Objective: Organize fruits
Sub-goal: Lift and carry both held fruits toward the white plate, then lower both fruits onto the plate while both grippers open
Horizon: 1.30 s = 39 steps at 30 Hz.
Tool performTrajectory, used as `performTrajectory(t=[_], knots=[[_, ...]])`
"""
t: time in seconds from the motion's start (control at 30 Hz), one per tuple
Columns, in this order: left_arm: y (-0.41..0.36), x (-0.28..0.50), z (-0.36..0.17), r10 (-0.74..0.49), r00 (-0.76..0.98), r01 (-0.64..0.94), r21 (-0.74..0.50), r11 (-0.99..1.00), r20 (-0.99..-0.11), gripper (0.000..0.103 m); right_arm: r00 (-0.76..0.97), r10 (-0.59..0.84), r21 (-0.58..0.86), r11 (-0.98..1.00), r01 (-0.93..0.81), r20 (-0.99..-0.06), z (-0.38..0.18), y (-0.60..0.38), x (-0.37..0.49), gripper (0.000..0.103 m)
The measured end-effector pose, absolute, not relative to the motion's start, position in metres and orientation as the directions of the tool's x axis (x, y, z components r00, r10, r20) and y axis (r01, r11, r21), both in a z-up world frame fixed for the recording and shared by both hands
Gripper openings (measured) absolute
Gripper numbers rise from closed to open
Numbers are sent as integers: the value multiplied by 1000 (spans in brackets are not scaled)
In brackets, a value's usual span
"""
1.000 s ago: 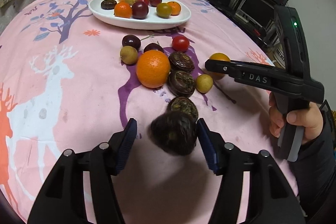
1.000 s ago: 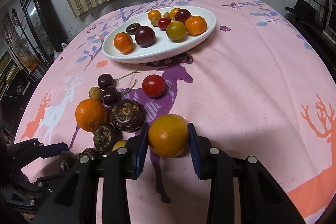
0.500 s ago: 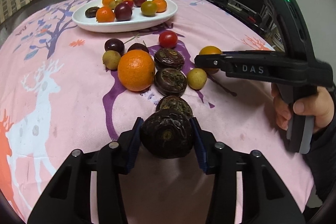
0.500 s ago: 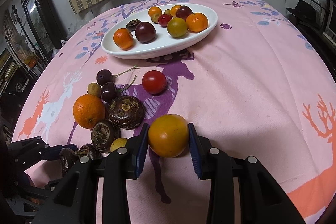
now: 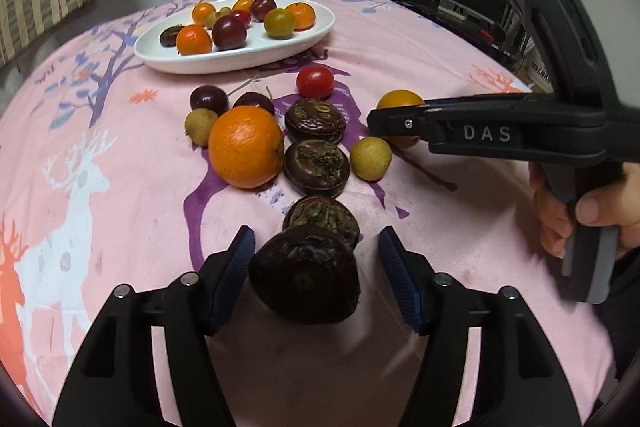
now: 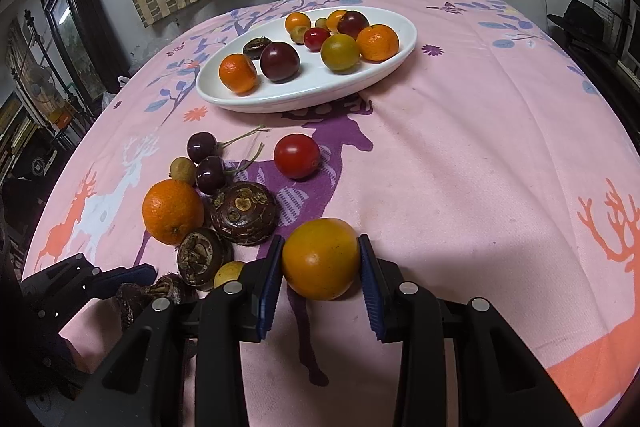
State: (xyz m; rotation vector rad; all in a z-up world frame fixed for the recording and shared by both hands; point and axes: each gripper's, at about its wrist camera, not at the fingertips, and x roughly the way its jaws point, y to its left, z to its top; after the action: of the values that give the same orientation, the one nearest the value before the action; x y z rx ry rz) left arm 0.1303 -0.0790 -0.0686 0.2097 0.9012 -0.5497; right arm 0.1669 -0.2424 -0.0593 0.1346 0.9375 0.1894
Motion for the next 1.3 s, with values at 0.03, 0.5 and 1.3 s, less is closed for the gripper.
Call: performTrajectory(t=[0.03,0.5,1.3], knots=[[-80,131,-68,-355,502,533,-41,845,-789,45,577,220,197,975,-103,-786,-59,-243,167,37],[-67,136,-34,-403,520,544,-72,836,-753,42,636,244,208,969,-132,-732,-29,-238,161,37],[-62,336,0,-184,613,224,-54,973,-768,46,653,180,102,982,-156,-736,-17,-214,286,48]])
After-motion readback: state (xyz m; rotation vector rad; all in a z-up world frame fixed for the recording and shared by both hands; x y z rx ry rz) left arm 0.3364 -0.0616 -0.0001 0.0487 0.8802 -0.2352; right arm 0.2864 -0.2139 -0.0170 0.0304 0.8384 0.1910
